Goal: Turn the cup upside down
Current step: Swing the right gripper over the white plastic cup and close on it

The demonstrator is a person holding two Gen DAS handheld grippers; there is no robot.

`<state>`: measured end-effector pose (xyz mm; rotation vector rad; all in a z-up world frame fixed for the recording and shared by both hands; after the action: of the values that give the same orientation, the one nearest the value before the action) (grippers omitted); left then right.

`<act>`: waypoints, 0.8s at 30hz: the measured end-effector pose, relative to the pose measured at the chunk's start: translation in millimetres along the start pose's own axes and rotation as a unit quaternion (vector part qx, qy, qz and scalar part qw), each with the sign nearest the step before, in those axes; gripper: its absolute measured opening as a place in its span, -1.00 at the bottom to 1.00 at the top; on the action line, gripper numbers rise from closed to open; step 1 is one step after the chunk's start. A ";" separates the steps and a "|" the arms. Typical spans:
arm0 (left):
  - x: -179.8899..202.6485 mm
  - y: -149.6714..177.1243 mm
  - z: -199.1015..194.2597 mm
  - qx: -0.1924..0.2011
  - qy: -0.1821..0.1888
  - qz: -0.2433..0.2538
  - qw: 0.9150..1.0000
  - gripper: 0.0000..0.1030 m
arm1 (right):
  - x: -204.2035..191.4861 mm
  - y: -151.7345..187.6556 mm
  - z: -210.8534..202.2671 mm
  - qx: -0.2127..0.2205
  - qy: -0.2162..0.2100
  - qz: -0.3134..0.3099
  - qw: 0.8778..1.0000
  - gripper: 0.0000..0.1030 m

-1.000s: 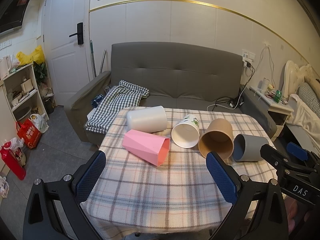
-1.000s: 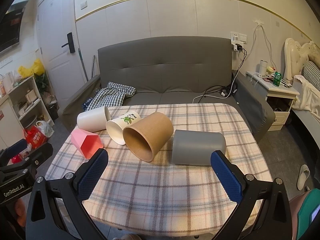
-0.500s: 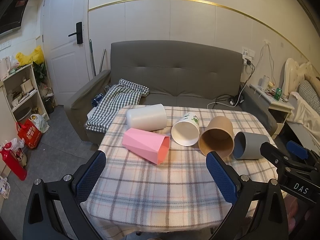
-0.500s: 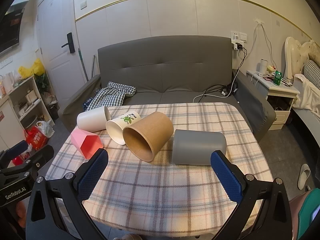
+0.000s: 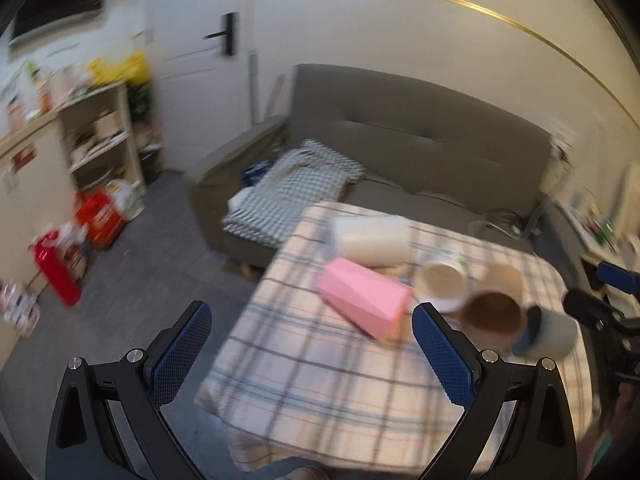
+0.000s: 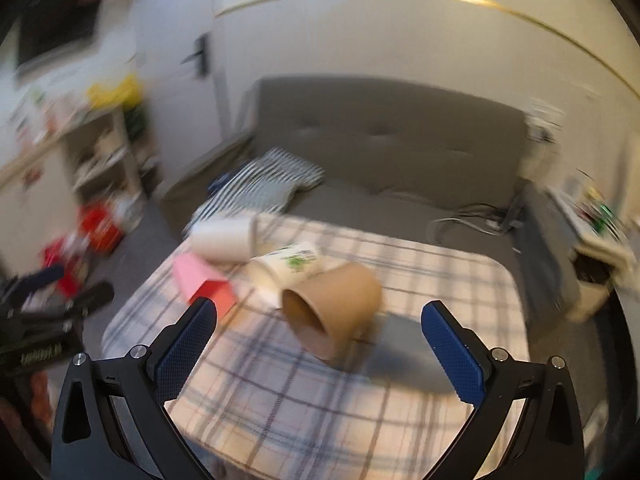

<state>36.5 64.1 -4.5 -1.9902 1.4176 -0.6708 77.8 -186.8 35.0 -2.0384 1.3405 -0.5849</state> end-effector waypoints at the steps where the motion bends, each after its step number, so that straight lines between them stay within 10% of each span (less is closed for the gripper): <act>1: -7.3 -2.0 6.6 -0.012 -0.020 -0.015 1.000 1.00 | -5.1 -10.2 7.5 -0.015 -0.017 -0.034 0.999 1.00; 13: -31.3 -19.8 65.5 -0.074 -0.063 -0.094 0.991 1.00 | -66.0 -85.4 114.3 -0.118 -0.058 -0.316 0.940 1.00; 24: -39.3 -11.9 131.9 -0.142 -0.105 -0.118 0.977 1.00 | -126.5 -89.4 228.5 -0.224 -0.073 -0.492 0.838 0.99</act>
<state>124.4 128.0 -89.7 -2.4015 1.2148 -0.3540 237.1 14.2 -67.1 -3.0564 0.2271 -0.5260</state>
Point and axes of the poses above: each gripper's, at about its wrist camera, not at the fingertips, and z roughly the way its jaws point, x to its right, y to its underside, the point moved 3 cm from there along z, roughly the way its jaws point, and after that the axes turned 3 degrees about -x, right-handed, at the moved point
